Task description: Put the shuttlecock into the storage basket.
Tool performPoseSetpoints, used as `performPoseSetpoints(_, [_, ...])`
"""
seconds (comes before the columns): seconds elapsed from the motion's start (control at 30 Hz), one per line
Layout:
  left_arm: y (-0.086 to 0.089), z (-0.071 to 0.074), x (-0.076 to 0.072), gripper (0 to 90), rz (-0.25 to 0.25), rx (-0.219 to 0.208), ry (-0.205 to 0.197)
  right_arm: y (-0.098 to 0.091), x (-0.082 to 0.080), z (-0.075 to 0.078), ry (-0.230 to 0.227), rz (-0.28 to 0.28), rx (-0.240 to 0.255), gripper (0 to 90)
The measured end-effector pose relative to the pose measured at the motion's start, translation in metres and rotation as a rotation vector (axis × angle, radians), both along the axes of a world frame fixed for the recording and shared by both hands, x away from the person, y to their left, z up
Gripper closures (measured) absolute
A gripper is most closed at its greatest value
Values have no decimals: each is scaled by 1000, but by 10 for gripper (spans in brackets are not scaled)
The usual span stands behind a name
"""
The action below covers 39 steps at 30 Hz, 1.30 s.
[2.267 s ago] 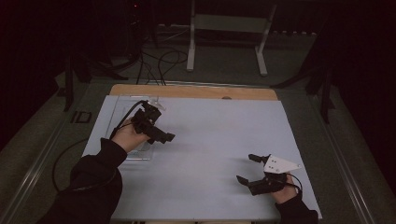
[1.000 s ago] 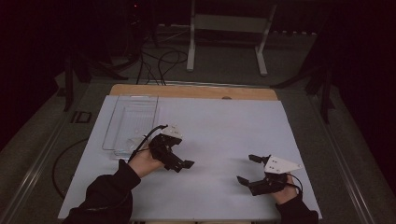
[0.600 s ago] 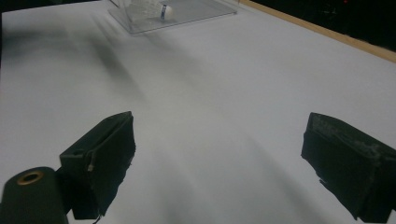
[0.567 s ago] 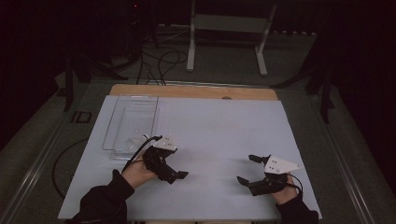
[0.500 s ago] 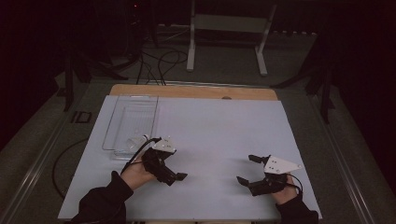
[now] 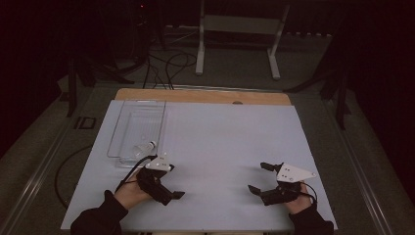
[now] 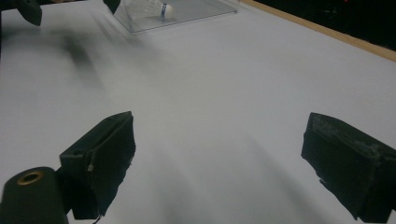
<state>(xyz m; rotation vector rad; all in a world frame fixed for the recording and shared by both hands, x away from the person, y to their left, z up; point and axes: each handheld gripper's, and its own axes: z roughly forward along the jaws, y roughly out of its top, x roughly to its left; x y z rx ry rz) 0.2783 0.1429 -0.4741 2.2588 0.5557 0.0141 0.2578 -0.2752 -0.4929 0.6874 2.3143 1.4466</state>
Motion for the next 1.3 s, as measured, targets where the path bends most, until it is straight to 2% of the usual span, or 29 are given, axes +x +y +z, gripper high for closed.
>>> performPoseSetpoints(0.17, [17,-3,-7,0,3,-22,-4,0,0,0,3,0,-5,95])
performPoseSetpoints(0.27, [27,-5,-9,0,27,-18,-10,0,0,-1,5,1,-7,95])
performPoseSetpoints(0.37, [39,-8,-11,0,58,-19,-36,0,0,-1,7,1,-7,95])
performPoseSetpoints(0.43, [46,-10,-13,0,61,-35,-45,0,0,0,7,1,-9,95])
performPoseSetpoints(0.5, [51,-13,-14,0,83,-47,-43,0,0,0,6,-1,-4,95])
performPoseSetpoints(0.63, [59,-18,-17,0,115,-40,-50,0,1,-1,10,-4,-8,95])
performPoseSetpoints(0.8, [66,-20,-21,0,133,-117,-58,0,1,-1,12,-4,-5,95])
performPoseSetpoints(0.9, [70,-22,-23,0,147,-119,-53,0,1,0,11,-9,-5,95])
performPoseSetpoints(1.07, [76,-27,-24,0,216,-128,-69,0,1,-1,14,-8,-9,95])
performPoseSetpoints(1.13, [76,-28,-25,0,246,-125,-92,0,1,-1,11,-9,-10,95])
performPoseSetpoints(1.17, [77,-29,-26,0,280,-128,-119,0,2,-1,11,-7,-13,95])
performPoseSetpoints(1.3, [78,-31,-27,0,320,-181,-130,-1,2,-1,14,-10,-9,95])
